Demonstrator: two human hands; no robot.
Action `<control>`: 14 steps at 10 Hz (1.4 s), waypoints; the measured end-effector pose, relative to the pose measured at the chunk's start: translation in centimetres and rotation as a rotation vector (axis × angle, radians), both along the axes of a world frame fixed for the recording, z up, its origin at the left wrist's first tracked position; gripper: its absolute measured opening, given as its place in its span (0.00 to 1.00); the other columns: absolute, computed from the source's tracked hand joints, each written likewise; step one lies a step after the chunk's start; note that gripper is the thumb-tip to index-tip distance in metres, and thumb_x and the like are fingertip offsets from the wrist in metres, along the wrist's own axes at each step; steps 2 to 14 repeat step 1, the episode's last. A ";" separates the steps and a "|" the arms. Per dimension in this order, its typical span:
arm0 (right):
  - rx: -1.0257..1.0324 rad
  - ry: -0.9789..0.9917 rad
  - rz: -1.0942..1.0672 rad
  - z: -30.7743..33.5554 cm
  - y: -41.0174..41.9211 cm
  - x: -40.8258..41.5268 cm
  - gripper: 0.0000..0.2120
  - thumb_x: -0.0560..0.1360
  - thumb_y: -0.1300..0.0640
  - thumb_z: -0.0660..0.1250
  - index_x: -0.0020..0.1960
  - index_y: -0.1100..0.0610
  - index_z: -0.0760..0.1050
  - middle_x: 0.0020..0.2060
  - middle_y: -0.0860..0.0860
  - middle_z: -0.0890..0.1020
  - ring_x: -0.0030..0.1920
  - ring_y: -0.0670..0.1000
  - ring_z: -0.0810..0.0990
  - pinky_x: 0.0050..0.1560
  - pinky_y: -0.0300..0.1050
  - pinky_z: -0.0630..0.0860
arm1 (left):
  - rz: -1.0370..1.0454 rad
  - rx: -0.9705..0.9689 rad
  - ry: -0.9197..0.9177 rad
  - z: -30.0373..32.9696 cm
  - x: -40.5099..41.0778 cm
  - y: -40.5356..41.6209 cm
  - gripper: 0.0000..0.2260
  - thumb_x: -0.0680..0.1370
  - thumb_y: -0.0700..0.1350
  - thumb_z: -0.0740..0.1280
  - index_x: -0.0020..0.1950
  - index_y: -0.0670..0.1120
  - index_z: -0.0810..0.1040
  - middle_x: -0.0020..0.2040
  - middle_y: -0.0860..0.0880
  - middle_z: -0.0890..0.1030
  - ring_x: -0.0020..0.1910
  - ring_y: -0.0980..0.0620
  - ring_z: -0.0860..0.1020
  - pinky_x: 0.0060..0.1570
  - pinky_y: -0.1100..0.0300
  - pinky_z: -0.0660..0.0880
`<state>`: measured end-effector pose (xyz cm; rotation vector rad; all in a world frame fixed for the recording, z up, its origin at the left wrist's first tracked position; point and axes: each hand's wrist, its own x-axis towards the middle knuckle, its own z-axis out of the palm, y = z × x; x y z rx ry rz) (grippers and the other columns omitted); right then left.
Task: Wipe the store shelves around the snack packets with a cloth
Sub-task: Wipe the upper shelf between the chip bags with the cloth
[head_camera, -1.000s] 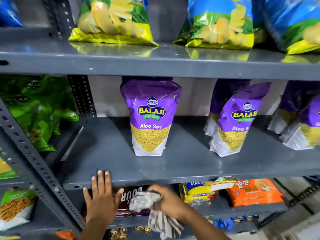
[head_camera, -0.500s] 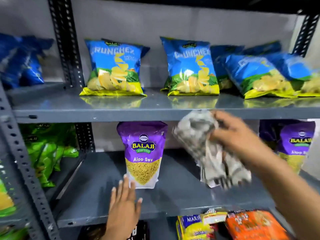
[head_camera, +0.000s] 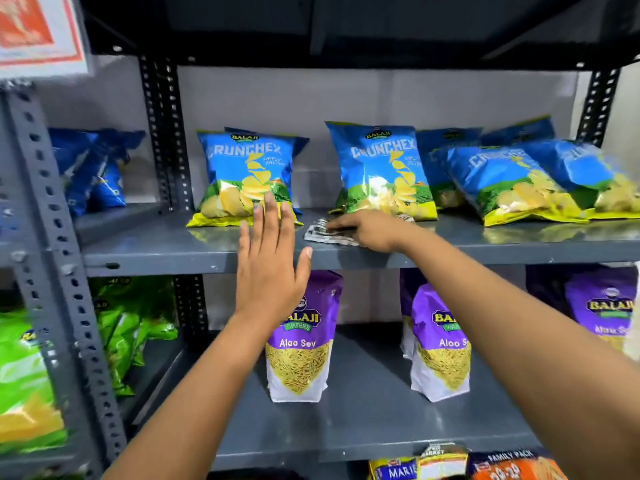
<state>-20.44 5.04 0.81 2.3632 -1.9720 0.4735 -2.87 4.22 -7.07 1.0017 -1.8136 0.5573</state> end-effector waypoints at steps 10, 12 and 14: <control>-0.128 -0.062 0.026 0.0 1.2 0.0 0.29 0.71 0.74 0.53 0.65 0.51 0.70 0.69 0.54 0.70 0.68 0.56 0.68 0.66 0.46 0.66 | 0.036 0.018 -0.027 0.7 0.2 -0.4 0.31 0.76 0.53 0.51 0.74 0.37 0.54 0.75 0.37 0.55 0.74 0.41 0.53 0.71 0.47 0.47; -0.128 -0.062 0.026 0.0 1.2 0.0 0.29 0.71 0.74 0.53 0.65 0.51 0.70 0.69 0.54 0.70 0.68 0.56 0.68 0.66 0.46 0.66 | 0.036 0.018 -0.027 0.7 0.2 -0.4 0.31 0.76 0.53 0.51 0.74 0.37 0.54 0.75 0.37 0.55 0.74 0.41 0.53 0.71 0.47 0.47; -0.128 -0.062 0.026 0.0 1.2 0.0 0.29 0.71 0.74 0.53 0.65 0.51 0.70 0.69 0.54 0.70 0.68 0.56 0.68 0.66 0.46 0.66 | 0.036 0.018 -0.027 0.7 0.2 -0.4 0.31 0.76 0.53 0.51 0.74 0.37 0.54 0.75 0.37 0.55 0.74 0.41 0.53 0.71 0.47 0.47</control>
